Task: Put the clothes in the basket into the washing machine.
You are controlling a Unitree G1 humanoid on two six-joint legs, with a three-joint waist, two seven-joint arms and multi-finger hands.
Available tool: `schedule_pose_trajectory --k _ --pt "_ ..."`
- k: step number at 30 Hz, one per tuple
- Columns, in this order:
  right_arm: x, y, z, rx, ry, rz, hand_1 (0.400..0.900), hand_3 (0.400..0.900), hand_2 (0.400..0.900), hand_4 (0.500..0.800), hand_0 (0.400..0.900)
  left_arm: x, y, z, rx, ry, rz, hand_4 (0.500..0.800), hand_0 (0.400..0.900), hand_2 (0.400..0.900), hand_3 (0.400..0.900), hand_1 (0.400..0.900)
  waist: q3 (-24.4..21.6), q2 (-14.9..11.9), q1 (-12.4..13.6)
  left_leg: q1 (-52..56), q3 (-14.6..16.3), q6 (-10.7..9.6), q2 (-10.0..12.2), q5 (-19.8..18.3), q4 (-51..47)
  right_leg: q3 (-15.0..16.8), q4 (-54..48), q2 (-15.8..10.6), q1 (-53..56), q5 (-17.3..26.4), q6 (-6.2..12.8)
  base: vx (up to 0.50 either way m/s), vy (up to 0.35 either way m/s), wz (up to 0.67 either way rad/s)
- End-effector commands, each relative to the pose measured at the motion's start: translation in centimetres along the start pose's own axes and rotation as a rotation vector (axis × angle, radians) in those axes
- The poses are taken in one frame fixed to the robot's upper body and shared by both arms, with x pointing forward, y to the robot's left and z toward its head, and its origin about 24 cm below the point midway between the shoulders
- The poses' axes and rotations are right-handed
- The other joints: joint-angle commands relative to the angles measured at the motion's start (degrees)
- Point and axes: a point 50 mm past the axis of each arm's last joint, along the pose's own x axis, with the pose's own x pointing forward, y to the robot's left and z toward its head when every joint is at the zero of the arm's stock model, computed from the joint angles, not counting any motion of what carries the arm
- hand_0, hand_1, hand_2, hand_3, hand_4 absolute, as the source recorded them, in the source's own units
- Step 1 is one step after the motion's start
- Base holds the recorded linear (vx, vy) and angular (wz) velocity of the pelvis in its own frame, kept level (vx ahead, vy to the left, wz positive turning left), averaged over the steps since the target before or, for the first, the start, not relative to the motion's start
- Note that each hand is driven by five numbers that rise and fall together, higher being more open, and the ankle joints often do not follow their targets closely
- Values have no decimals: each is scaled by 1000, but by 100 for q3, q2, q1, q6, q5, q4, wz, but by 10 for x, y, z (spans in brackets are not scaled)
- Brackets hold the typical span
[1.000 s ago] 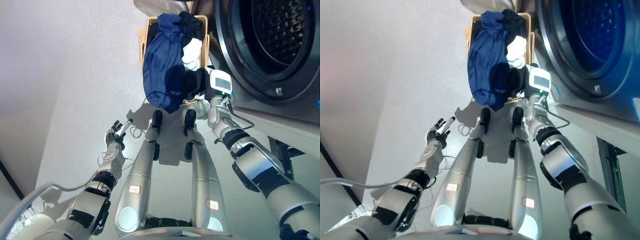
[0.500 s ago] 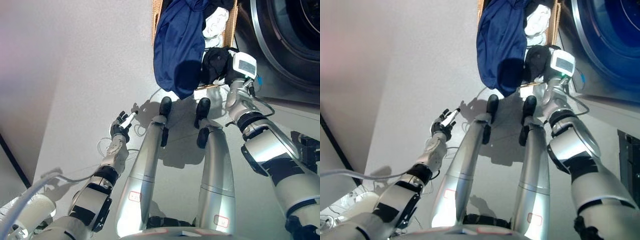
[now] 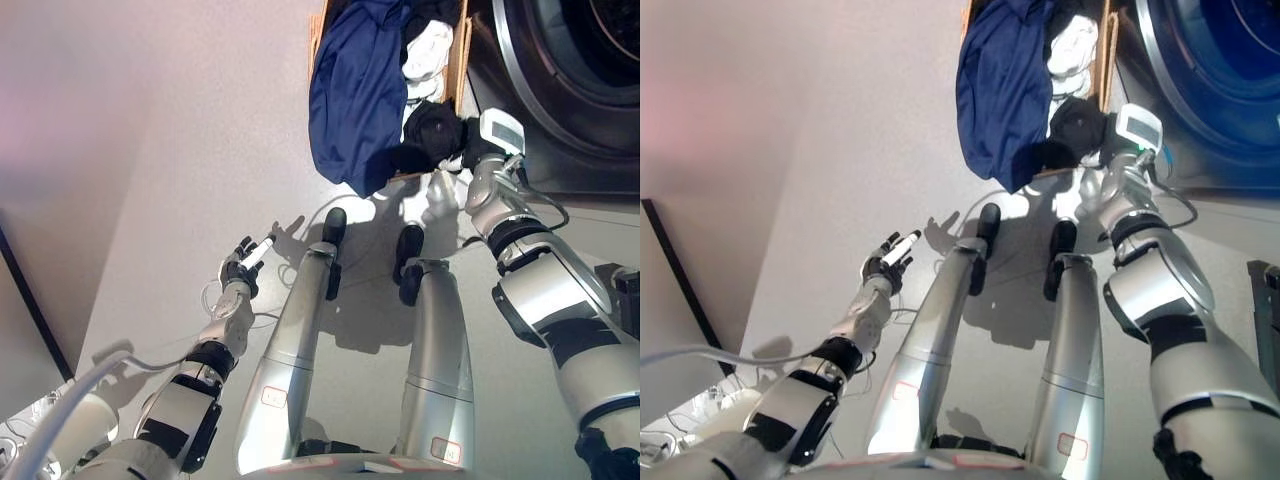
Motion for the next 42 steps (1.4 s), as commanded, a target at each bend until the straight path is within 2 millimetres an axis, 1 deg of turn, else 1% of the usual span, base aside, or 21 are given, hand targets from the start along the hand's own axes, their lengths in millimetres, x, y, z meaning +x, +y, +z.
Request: schedule_pose_trajectory --k 1,5,6,7,8,9,12,15,18,21,24,28,32,34,38,40,42 --pt "-5 12 -2 2 -19 -12 400 400 400 500 400 3 25 5 -2 -27 114 800 900 900 900 900 -78 111 -128 335 156 347 -111 -428 -108 76 -545 0 222 189 440 -36 9 -5" --pt "-5 5 18 13 -102 -102 400 400 400 500 400 2 25 5 -7 -37 126 800 900 900 900 900 -76 55 -177 371 164 337 -108 -412 -147 75 -585 7 266 219 438 -34 7 -4" --pt "-4 -3 28 32 -140 -141 400 400 400 500 400 2 26 6 -8 -42 130 800 900 900 900 900 -85 29 -201 391 173 336 -99 -409 -166 71 -597 12 287 220 434 -30 20 -7" --pt "-5 -6 38 41 -189 -163 400 400 400 500 400 1 26 7 -19 -50 134 800 900 900 900 900 -80 4 -229 411 179 333 -88 -403 -187 73 -619 15 306 232 435 -29 19 -8" --pt "-6 -10 46 74 -218 -186 400 400 400 500 400 1 27 8 -30 -58 140 800 900 900 900 900 -80 -16 -261 425 178 330 -85 -401 -203 78 -642 26 327 247 435 -30 16 -7" --pt "-7 -18 59 112 -264 -218 400 400 400 500 400 0 28 9 -38 -63 147 800 900 900 900 900 -81 -53 -299 454 183 325 -73 -395 -236 80 -683 34 363 260 431 -30 16 -9" --pt "-18 -42 95 210 -427 -316 400 400 400 500 400 -1 36 7 -60 -61 183 800 900 900 900 900 -95 -147 -410 541 192 299 -29 -382 -341 99 -786 60 457 270 414 -28 15 -11" --pt "-37 -68 124 311 -592 -412 400 400 400 500 400 -4 44 1 -89 -43 222 800 900 900 900 900 -116 -235 -512 635 187 299 -4 -407 -361 126 -856 112 568 287 412 -22 17 -15" --pt "-55 -89 141 389 -710 -483 400 400 400 500 400 -6 50 -5 -101 -23 248 800 900 900 900 900 -122 -281 -582 751 199 309 28 -431 -394 144 -921 128 703 284 414 -21 15 -10" --pt "-66 -106 147 417 -781 -538 400 400 400 500 400 -8 58 -9 -98 0 275 800 900 900 900 900 -124 -307 -631 887 187 297 50 -434 -463 163 -1005 135 855 290 405 -23 3 -5" --pt "-70 -110 148 410 -791 -572 400 400 400 500 400 -9 61 -12 -97 11 291 800 900 900 900 900 -119 -312 -662 1015 199 297 72 -451 -505 167 -1067 145 981 284 398 -16 0 -5" --pt "-65 -105 145 340 -748 -635 400 400 400 500 400 -9 62 -14 -79 18 299 800 900 900 900 900 -110 -279 -665 1207 238 303 93 -469 -577 184 -1162 167 1189 279 389 -1 5 -6" --pt "-59 -115 145 255 -703 -733 400 400 400 500 400 -9 62 -14 -61 11 295 800 900 900 900 900 -128 -192 -609 1391 259 312 75 -462 -690 229 -1238 169 1358 272 397 3 1 -1" --pt "-56 -125 147 209 -687 -794 400 400 400 500 400 -9 65 -16 -45 18 295 800 900 900 900 900 -155 -145 -574 1510 296 320 64 -447 -789 253 -1294 161 1454 271 400 23 6 -5" --pt "-50 -139 153 89 -647 -849 400 400 400 500 400 -9 70 -19 -29 37 301 800 900 900 900 900 -193 -46 -528 1767 333 335 38 -431 -947 316 -1405 132 1677 277 415 18 0 0" --pt "-45 -143 155 25 -619 -861 400 400 400 500 400 -9 72 -22 -12 50 302 800 900 900 900 900 -221 2 -514 1899 357 345 23 -423 -1029 348 -1465 123 1806 287 422 40 0 -3" --pt "-39 -139 156 -98 -590 -838 400 400 400 500 400 -9 74 -24 7 63 297 800 900 900 900 900 -252 36 -508 2055 389 349 21 -416 -1135 389 -1533 135 1918 286 428 42 3 -8"
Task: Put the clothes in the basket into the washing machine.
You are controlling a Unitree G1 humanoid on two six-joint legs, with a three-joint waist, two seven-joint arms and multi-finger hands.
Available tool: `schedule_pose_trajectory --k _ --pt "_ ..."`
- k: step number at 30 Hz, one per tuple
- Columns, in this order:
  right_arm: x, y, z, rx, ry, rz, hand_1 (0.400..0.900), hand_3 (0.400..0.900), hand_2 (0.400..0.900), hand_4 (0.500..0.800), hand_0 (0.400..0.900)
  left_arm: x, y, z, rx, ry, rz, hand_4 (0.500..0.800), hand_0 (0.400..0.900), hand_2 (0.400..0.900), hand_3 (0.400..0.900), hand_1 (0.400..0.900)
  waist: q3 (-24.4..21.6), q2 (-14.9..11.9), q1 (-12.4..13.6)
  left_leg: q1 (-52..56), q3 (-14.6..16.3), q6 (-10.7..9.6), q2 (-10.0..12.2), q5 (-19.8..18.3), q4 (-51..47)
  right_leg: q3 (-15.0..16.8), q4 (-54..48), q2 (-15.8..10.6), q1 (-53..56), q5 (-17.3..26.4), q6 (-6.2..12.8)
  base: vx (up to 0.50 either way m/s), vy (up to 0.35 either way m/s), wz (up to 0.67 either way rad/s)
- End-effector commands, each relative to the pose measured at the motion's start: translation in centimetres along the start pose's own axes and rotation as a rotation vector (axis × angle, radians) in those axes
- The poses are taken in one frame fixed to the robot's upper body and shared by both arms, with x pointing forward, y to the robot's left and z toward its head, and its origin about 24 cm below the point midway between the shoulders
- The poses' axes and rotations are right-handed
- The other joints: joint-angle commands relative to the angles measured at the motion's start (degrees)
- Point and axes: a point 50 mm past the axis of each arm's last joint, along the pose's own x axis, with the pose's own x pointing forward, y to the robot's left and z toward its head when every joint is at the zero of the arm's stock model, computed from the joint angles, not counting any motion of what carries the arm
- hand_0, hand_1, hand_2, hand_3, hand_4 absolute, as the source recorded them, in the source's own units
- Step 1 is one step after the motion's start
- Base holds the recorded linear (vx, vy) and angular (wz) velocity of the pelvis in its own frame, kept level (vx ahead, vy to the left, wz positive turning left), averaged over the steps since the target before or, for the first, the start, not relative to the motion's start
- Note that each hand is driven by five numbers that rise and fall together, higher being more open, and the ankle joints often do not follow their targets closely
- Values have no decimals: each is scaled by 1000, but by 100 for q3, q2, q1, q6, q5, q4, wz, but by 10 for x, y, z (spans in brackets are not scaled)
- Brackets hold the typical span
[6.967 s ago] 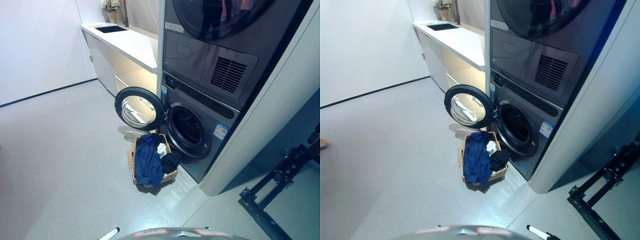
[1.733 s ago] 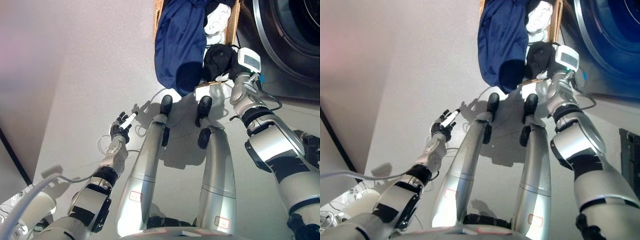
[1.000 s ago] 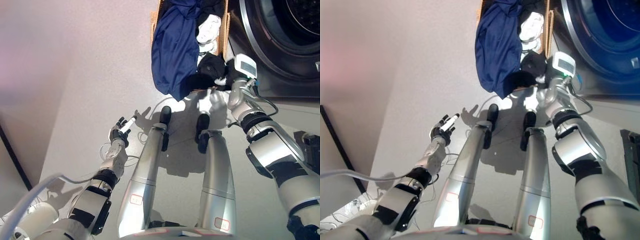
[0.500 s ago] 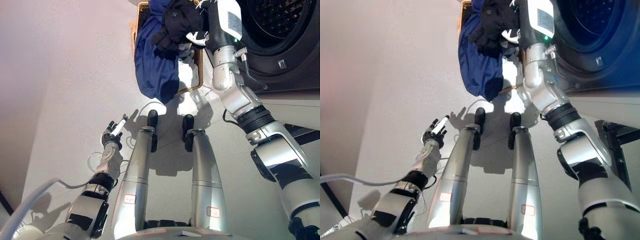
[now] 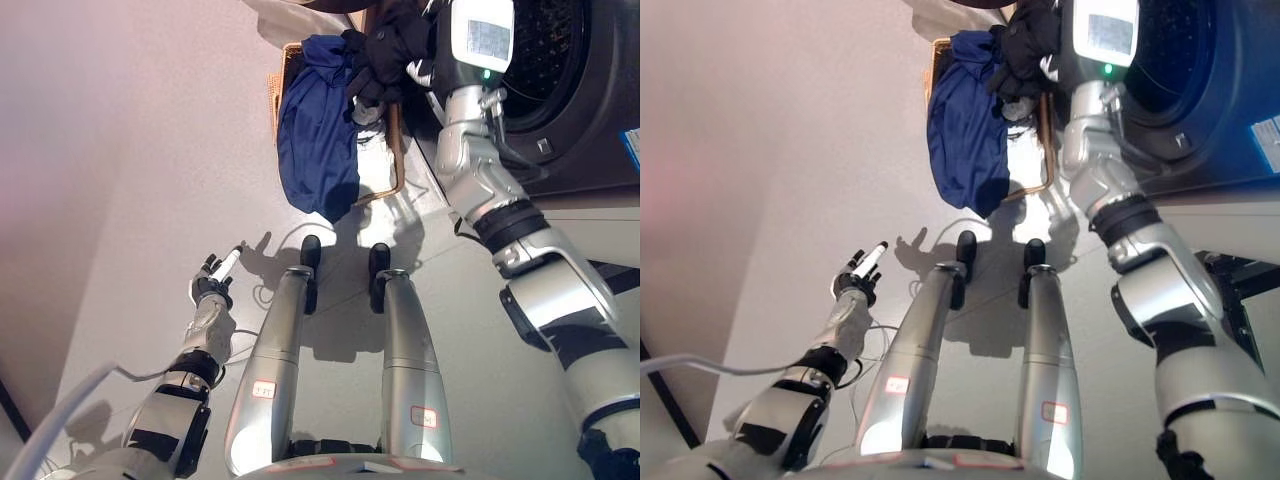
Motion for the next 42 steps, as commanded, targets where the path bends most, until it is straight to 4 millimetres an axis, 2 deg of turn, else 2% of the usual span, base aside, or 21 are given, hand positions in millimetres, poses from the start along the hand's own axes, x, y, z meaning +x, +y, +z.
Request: schedule_pose_trajectory --k 1,4,6,9,12,15,17,20,24,28,30,33,35,42 --pt "35 -43 35 -142 -155 -209 400 400 400 500 400 -3 27 -23 88 51 58 800 900 900 900 900 -513 474 -12 506 62 78 -93 -425 -478 75 -642 24 390 89 271 38 7 -10" --pt "34 -28 32 -287 -161 -124 400 400 400 500 400 -4 26 -30 100 83 45 800 900 900 900 900 -570 546 -2 616 88 80 -114 -418 -538 99 -690 0 513 83 281 34 -5 -4" --pt "32 -19 22 -436 -161 -63 400 400 400 500 400 -5 23 -34 118 95 24 800 900 900 900 900 -619 599 12 687 107 75 -136 -411 -579 104 -721 -14 564 65 281 39 -2 0" --pt "33 -16 6 -640 -174 -11 400 400 400 500 400 -5 20 -36 122 102 4 800 900 900 900 900 -674 663 31 697 104 73 -139 -403 -599 87 -777 -16 592 67 292 38 -6 1" --pt "34 -20 -23 -877 -177 54 400 400 400 500 400 -6 20 -39 131 115 -11 800 900 900 900 900 -758 700 83 633 91 75 -146 -385 -586 55 -759 -44 519 78 305 37 -10 7" --pt "37 -36 -58 -1104 -158 126 400 400 400 500 400 -6 23 -41 125 127 -14 800 900 900 900 900 -814 678 92 507 69 64 -159 -378 -544 24 -717 -68 381 80 320 48 -8 9" --pt "33 -42 -84 -1189 -111 193 400 400 400 500 400 -8 26 -47 121 150 -12 800 900 900 900 900 -831 648 97 436 51 60 -159 -370 -512 14 -685 -71 311 74 319 50 -12 10" --pt "33 -61 -110 -1278 -57 221 400 400 400 500 400 -10 35 -55 117 182 6 800 900 900 900 900 -827 596 80 369 12 38 -154 -348 -507 -35 -671 -78 261 70 306 50 -22 9" --pt "39 -78 -118 -1324 -15 219 400 400 400 500 400 -12 42 -60 119 202 22 800 900 900 900 900 -832 519 66 373 -16 9 -131 -329 -565 -47 -726 -52 269 97 293 29 -17 1" --pt "38 -91 -132 -1310 60 214 400 400 400 500 400 -13 40 -61 115 204 13 800 900 900 900 900 -826 506 71 337 -24 -6 -134 -307 -569 -51 -740 -50 240 141 290 1 -3 2" --pt "43 -100 -127 -1260 86 150 400 400 400 500 400 -12 37 -58 103 190 10 800 900 900 900 900 -809 513 70 323 -19 -13 -130 -282 -601 -47 -758 -53 216 165 288 0 0 0" --pt "56 -109 -106 -1163 77 40 400 400 400 500 400 -11 31 -52 94 157 -3 800 900 900 900 900 -786 538 96 234 5 -29 -121 -273 -571 -19 -700 -30 96 164 283 0 0 0" --pt "61 -116 -99 -1122 67 -20 400 400 400 500 400 -11 25 -48 95 133 -25 800 900 900 900 900 -776 564 123 4 24 -27 -127 -292 -422 -6 -554 -31 -121 120 286 0 0 0" --pt "65 -146 -104 -1016 131 -206 400 400 400 500 400 -12 13 -41 67 92 -54 800 900 900 900 900 -655 627 175 -879 38 26 -166 -484 434 -40 313 -55 -982 -147 248 9 -19 7"
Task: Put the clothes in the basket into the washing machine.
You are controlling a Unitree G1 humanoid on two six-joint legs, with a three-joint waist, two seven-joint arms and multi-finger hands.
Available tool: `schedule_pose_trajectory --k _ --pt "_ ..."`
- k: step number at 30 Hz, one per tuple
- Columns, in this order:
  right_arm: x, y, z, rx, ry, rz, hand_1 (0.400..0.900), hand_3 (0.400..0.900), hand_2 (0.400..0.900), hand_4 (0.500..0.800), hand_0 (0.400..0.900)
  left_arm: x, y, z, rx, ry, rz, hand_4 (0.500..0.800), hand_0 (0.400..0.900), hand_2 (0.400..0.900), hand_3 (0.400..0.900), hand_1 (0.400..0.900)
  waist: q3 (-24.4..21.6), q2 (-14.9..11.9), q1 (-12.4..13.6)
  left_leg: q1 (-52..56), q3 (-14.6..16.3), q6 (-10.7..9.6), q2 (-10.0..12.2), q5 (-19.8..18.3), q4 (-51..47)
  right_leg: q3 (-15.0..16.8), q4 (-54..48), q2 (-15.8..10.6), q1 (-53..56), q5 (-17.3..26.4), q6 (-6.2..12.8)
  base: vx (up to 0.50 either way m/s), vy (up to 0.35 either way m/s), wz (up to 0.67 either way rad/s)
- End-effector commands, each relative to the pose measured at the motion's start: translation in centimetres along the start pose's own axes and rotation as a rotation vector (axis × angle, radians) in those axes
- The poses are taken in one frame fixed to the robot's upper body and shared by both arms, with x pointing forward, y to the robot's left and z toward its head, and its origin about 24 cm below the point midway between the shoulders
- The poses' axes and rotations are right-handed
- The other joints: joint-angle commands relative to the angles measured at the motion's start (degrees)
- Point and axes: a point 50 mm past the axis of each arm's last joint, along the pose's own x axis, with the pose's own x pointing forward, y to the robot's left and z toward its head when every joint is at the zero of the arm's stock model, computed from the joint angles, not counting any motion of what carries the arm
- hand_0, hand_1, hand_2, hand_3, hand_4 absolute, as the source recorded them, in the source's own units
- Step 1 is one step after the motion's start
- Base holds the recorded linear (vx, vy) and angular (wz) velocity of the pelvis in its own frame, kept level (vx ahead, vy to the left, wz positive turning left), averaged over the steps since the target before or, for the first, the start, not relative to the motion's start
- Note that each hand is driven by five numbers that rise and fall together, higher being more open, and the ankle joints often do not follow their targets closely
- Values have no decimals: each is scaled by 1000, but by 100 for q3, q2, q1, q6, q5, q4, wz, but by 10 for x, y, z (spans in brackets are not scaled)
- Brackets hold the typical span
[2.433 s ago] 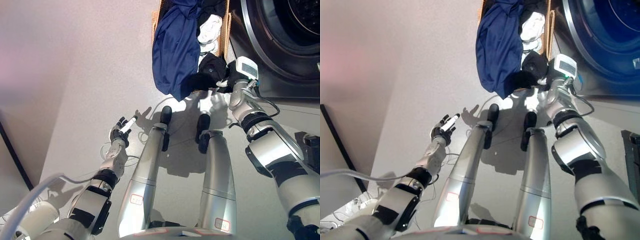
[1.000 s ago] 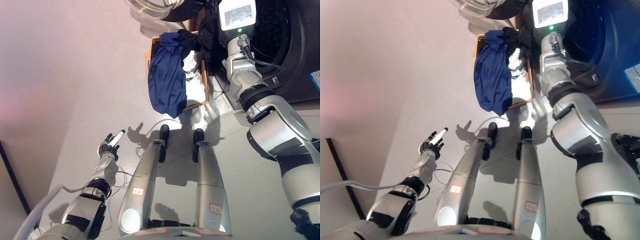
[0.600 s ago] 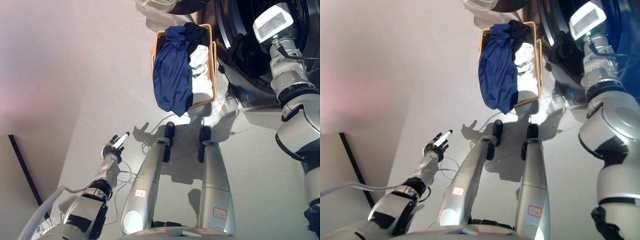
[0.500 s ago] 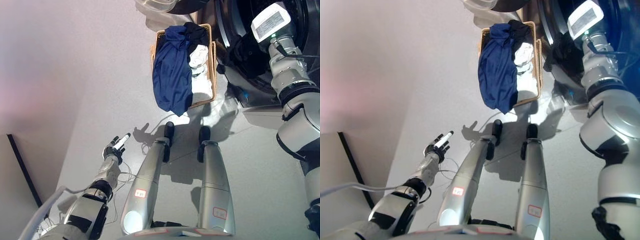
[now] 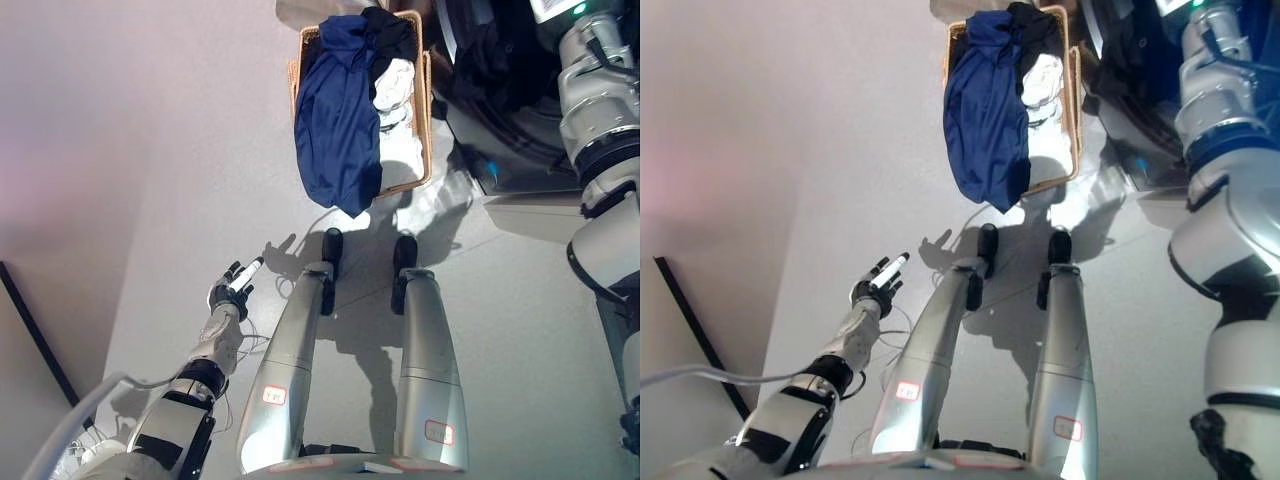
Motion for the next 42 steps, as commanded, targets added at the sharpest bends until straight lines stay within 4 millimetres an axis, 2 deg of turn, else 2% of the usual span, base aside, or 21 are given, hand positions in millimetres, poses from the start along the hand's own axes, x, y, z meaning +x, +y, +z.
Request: schedule_pose_trajectory --k 1,4,7,8,10,12,13,18,23,24,26,29,34,39,42 --pt "11 -29 -66 -1 288 -170 400 400 400 500 400 -7 26 -19 16 25 114 800 900 900 900 900 -380 54 115 23 143 -28 -49 -552 204 51 53 40 -148 -143 70 19 -20 8" --pt "9 -28 -79 -22 337 -180 400 400 400 500 400 -8 24 -22 20 28 107 800 900 900 900 900 -373 48 162 -202 152 -23 -56 -620 416 58 280 39 -390 -208 57 47 -22 4" --pt "6 -24 -95 -126 338 -144 400 400 400 500 400 -9 26 -23 26 28 103 800 900 900 900 900 -393 30 191 -347 143 -19 -67 -664 503 64 418 37 -573 -255 61 68 -14 3" --pt "2 -21 -106 -144 366 -136 400 400 400 500 400 -10 27 -24 24 25 101 800 900 900 900 900 -391 26 197 -398 149 -19 -64 -671 531 67 443 43 -626 -257 65 63 -18 3" --pt "0 -18 -111 -178 357 -112 400 400 400 500 400 -10 27 -23 28 20 94 800 900 900 900 900 -399 1 197 -464 153 -22 -57 -682 597 69 470 45 -679 -266 55 50 -15 2" --pt "-2 -17 -116 -132 383 -137 400 400 400 500 400 -11 25 -20 29 -3 83 800 900 900 900 900 -407 -21 182 -477 140 -23 -64 -678 590 61 490 38 -713 -278 52 52 -10 0" --pt "-4 -12 -113 -128 370 -117 400 400 400 500 400 -11 28 -21 25 -1 92 800 900 900 900 900 -380 -29 172 -385 140 -29 -58 -691 534 68 443 51 -627 -294 53 38 -8 -1" --pt "2 -23 -109 -83 385 -162 400 400 400 500 400 -12 35 -21 29 -4 115 800 900 900 900 900 -522 -101 174 -468 151 -34 -69 -692 590 105 477 80 -735 -259 47 5 -1 -1" --pt "-2 -13 -109 -100 383 -93 400 400 400 500 400 -11 36 -19 28 -12 122 800 900 900 900 900 -586 -125 173 -374 168 -45 -59 -629 407 136 350 60 -687 -159 63 -6 13 -3" --pt "-4 -6 -106 -93 375 -50 900 900 900 800 900 -11 36 -19 24 -10 126 800 900 900 900 900 -568 -124 174 -292 164 -49 -51 -634 350 128 306 65 -615 -158 63 -16 22 -6" --pt "-6 -4 -109 -37 428 -46 900 900 900 800 900 -10 36 -15 25 -22 128 800 900 900 900 900 -572 -139 166 -266 170 -42 -55 -596 297 132 277 54 -593 -142 52 0 0 0" --pt "-4 -7 -104 34 454 -73 900 900 900 800 900 -10 40 -16 25 -18 142 800 900 900 900 900 -564 -142 167 -116 165 -34 -65 -582 189 134 182 44 -426 -139 47 0 0 0" --pt "5 -28 -86 152 455 -231 900 900 900 800 900 -8 36 -11 44 -36 146 800 900 900 900 900 -553 -144 177 163 179 -32 -70 -538 -34 170 -12 59 -168 -99 58 -2 6 -2" --pt "16 -57 -47 290 350 -373 900 900 900 800 900 -6 30 -3 47 -64 139 800 900 900 900 900 -451 -99 156 492 179 -22 -76 -511 -223 188 -205 85 175 -64 70 -13 11 -5" --pt "15 -79 -14 476 275 -482 900 900 900 800 900 -5 26 0 17 -72 144 800 900 900 900 900 -378 -78 93 685 187 -7 -69 -483 -333 207 -304 106 369 -33 66 -30 23 -11"
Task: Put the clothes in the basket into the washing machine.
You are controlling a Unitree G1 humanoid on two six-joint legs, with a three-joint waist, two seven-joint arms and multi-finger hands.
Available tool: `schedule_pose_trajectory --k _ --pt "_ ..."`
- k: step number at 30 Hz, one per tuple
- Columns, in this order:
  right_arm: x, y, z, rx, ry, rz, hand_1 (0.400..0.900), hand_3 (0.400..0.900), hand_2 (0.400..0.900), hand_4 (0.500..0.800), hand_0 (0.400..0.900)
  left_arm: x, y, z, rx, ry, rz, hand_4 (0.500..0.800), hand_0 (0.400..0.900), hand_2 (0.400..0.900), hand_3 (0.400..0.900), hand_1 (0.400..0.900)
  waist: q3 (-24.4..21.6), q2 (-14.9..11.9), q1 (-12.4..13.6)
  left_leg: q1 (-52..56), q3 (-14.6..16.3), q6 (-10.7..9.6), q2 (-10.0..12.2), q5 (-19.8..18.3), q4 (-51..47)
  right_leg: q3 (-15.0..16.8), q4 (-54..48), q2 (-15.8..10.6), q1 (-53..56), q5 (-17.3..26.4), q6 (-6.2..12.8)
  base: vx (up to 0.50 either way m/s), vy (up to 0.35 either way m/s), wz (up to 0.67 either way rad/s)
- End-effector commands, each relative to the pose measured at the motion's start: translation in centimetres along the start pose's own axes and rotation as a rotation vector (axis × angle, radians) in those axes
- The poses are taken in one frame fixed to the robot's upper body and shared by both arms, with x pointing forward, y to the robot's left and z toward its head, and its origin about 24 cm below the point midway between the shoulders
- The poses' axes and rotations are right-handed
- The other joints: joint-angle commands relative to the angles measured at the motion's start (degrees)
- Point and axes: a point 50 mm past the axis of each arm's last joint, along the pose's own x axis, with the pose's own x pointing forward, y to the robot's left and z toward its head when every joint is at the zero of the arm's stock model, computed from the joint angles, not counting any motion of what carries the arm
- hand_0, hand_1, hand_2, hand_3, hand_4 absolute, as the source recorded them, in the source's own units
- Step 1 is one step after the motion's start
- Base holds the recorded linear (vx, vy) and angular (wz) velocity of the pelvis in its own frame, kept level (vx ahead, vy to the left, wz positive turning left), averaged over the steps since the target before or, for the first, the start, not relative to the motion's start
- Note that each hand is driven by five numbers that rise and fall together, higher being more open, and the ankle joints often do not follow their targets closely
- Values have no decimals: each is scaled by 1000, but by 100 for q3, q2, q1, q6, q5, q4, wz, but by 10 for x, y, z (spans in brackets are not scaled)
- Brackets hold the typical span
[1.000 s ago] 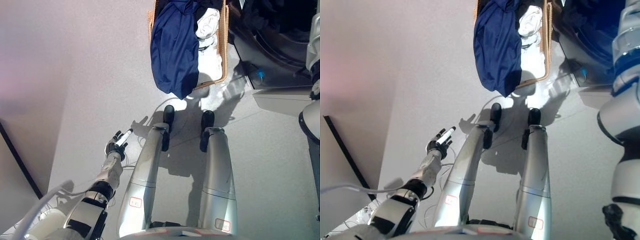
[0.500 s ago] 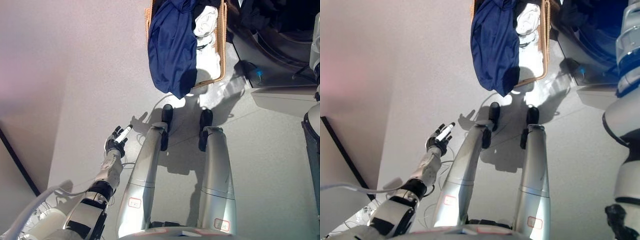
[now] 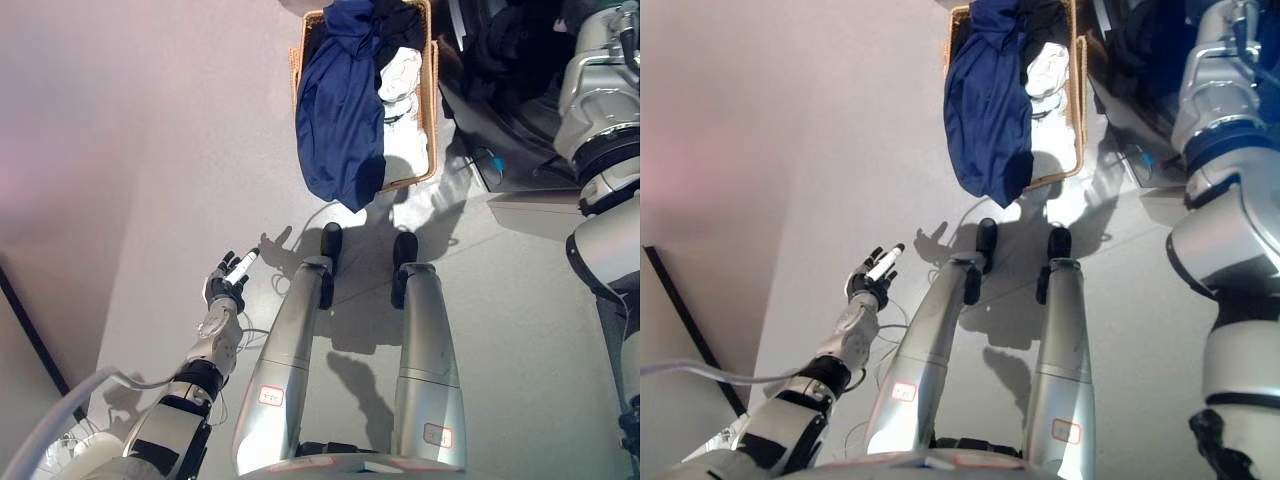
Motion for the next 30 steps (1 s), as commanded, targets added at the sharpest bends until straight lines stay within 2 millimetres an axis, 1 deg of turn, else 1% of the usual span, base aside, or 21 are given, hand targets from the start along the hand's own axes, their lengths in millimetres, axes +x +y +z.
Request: schedule_pose_trajectory --k 1,2,4,5,6,8,9,12,13,14,15,16,18,20,23,24,25,26,28,29,30 --pt "23 -86 17 160 -14 -469 900 900 900 800 900 -3 24 -12 6 10 119 800 900 900 900 900 -416 147 105 520 17 -35 -49 -480 -319 26 -396 106 318 17 22 -28 27 -14" --pt "15 -84 33 301 -37 -477 900 900 900 800 900 -3 24 -14 -7 17 129 800 900 900 900 900 -361 153 69 634 16 -32 -46 -472 -372 22 -461 111 448 27 10 -20 32 -15" --pt "5 -88 55 432 -92 -485 900 900 900 800 900 -3 27 -16 -17 31 151 800 900 900 900 900 -322 153 12 787 27 -16 -39 -483 -436 46 -529 130 606 36 2 -23 19 -11" --pt "-1 -89 63 483 -110 -501 900 900 900 800 900 -3 29 -16 -20 34 161 800 900 900 900 900 -287 153 -7 865 32 -7 -35 -492 -451 42 -548 132 695 34 -3 -26 14 -10" --pt "-9 -84 73 556 -124 -492 900 900 900 800 900 -4 31 -19 -27 43 173 800 900 900 900 900 -262 154 -23 951 30 5 -37 -498 -477 44 -587 141 811 48 -6 -18 17 -10" --pt "-23 -80 86 607 -172 -488 900 900 900 800 900 -5 35 -22 -22 52 188 800 900 900 900 900 -224 157 -29 1134 29 22 -40 -511 -521 52 -655 140 1012 56 -10 -12 25 -10" --pt "-31 -77 93 663 -194 -476 900 900 900 800 900 -6 38 -23 -23 57 196 800 900 900 900 900 -213 164 -38 1229 28 27 -40 -517 -554 49 -700 149 1123 58 -16 -6 23 -7" --pt "-61 -60 116 827 -288 -360 900 900 900 800 900 -9 46 -32 -16 88 225 800 900 900 900 900 -209 157 -44 1607 -5 39 -31 -511 -747 7 -961 135 1574 96 -11 14 22 -6" --pt "-74 -52 126 894 -336 -286 900 900 900 800 900 -12 51 -38 -9 108 237 800 900 900 900 900 -219 143 -61 1790 -20 42 -19 -502 -850 -19 -1097 131 1796 111 -8 34 15 -3" --pt "-81 -45 128 926 -337 -248 900 900 900 800 900 -13 56 -41 -2 123 250 800 900 900 900 900 -231 140 -67 1955 -35 45 -9 -496 -957 -50 -1221 138 1968 129 -1 57 24 -3" --pt "-94 -30 133 967 -338 -163 900 900 900 800 900 -16 61 -48 15 151 259 800 900 900 900 900 -269 120 -74 2172 -43 44 7 -478 -1104 -70 -1383 136 2199 152 14 75 34 -6" --pt "-112 -12 139 1023 -319 -56 900 900 900 800 900 -19 66 -54 20 172 273 800 900 900 900 900 -300 86 -100 2411 -49 35 8 -461 -1236 -105 -1565 142 2474 190 39 92 42 -8" --pt "-139 11 148 1120 -302 112 900 900 900 800 900 -25 76 -67 40 222 294 800 900 900 900 900 -373 39 -132 2852 -70 25 30 -419 -1549 -158 -1949 155 2957 265 75 104 46 -9" --pt "-176 44 157 1210 -248 372 900 900 900 800 900 -34 86 -81 63 280 305 800 900 900 900 900 -496 -17 -177 3427 -107 -3 61 -353 -1963 -234 -2450 180 3576 360 119 135 46 -8" --pt "-229 86 159 1313 -89 701 900 900 900 800 900 -48 101 -103 120 377 309 800 900 900 900 900 -744 -88 -217 4089 -136 -36 95 -253 -2508 -315 -3073 205 4268 500 178 138 34 -8" --pt "-246 100 156 1314 -25 787 900 900 900 800 900 -54 108 -109 143 411 322 800 900 900 900 900 -828 -130 -237 4306 -147 -57 98 -208 -2696 -338 -3303 220 4518 552 200 121 18 -6" --pt "-266 115 150 1289 46 882 900 900 900 800 900 -57 113 -113 161 431 329 800 900 900 900 900 -901 -146 -253 4516 -154 -77 111 -145 -2904 -369 -3506 235 4711 614 214 102 0 -2" --pt "-281 126 146 1272 101 945 900 900 900 800 900 -60 118 -115 178 447 333 800 900 900 900 900 -985 -168 -256 4694 -172 -98 132 -81 -3105 -393 -3723 250 4892 664 226 90 -6 2" --pt "-310 145 133 1258 267 1050 900 900 900 800 900 -66 127 -120 214 476 350 800 900 900 900 900 -1180 -194 -261 5085 -199 -132 132 77 -3596 -449 -4237 296 5277 829 268 92 -11 -1" --pt "-329 155 125 1226 345 1113 900 900 900 800 900 -69 131 -123 233 496 350 800 900 900 900 900 -1284 -215 -274 5295 -221 -146 159 183 -3889 -456 -4528 318 5481 937 279 91 -9 -4" --pt "-340 157 123 1210 369 1144 900 900 900 800 900 -71 134 -124 242 502 360 800 900 900 900 900 -1382 -233 -279 5409 -219 -142 190 223 -4035 -471 -4699 314 5598 992 287 77 -10 -1"
